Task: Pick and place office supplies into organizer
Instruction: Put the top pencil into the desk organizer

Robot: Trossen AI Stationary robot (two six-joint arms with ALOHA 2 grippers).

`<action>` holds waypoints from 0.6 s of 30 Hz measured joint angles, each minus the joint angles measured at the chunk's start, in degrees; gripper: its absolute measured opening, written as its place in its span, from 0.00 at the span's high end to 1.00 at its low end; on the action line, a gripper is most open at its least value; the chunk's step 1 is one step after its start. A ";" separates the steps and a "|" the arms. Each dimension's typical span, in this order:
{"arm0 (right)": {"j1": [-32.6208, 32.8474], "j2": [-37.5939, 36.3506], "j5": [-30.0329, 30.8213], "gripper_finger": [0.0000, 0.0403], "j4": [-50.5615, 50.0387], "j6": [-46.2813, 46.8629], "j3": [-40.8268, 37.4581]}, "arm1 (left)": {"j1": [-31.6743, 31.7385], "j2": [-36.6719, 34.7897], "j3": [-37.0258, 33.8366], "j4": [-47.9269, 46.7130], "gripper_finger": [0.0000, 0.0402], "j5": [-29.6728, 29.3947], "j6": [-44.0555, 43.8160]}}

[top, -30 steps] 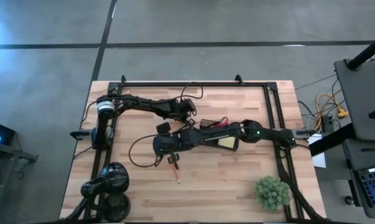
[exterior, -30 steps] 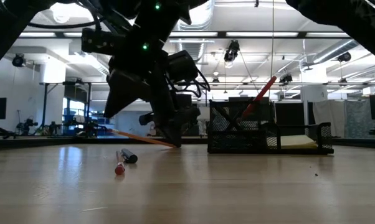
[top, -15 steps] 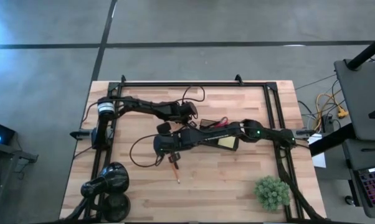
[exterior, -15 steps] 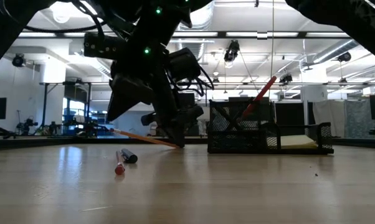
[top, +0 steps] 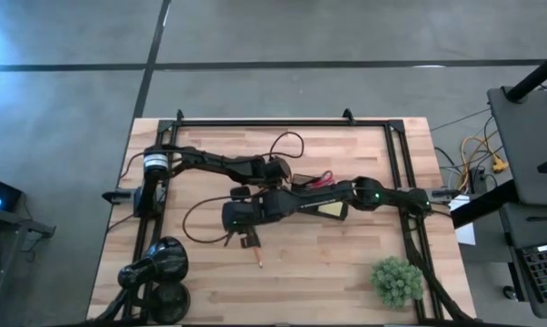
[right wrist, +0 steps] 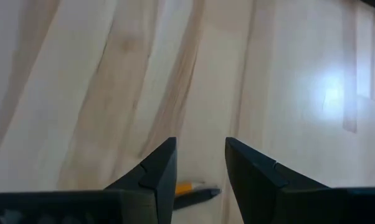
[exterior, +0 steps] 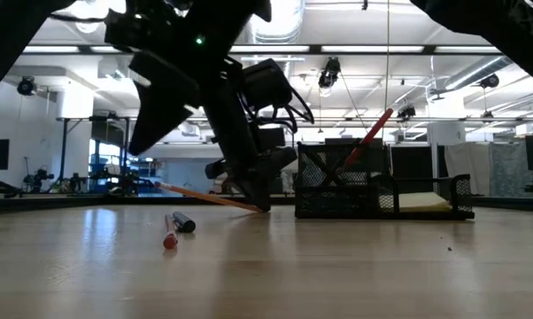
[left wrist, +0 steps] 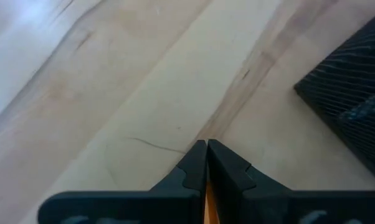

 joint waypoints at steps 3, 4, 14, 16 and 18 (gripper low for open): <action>0.37 0.06 0.06 0.68 -1.20 -2.70 -0.15 | -0.49 0.00 0.00 -0.04 1.00 -0.06 0.20; 0.50 0.04 -0.04 0.68 -1.38 -2.93 -0.05 | -0.63 0.07 0.01 -0.04 1.00 -0.09 0.20; -0.27 -0.01 -13.77 0.69 -2.44 11.47 2.79 | -1.03 1.53 -0.15 0.79 1.00 -0.34 0.23; -0.14 -1.55 -15.75 0.68 -6.82 15.64 2.44 | -0.71 1.45 -0.15 0.83 1.00 -0.14 0.24; 0.37 -3.04 -15.90 0.68 -14.37 16.74 2.40 | -0.54 1.40 -0.17 0.83 1.00 0.28 0.24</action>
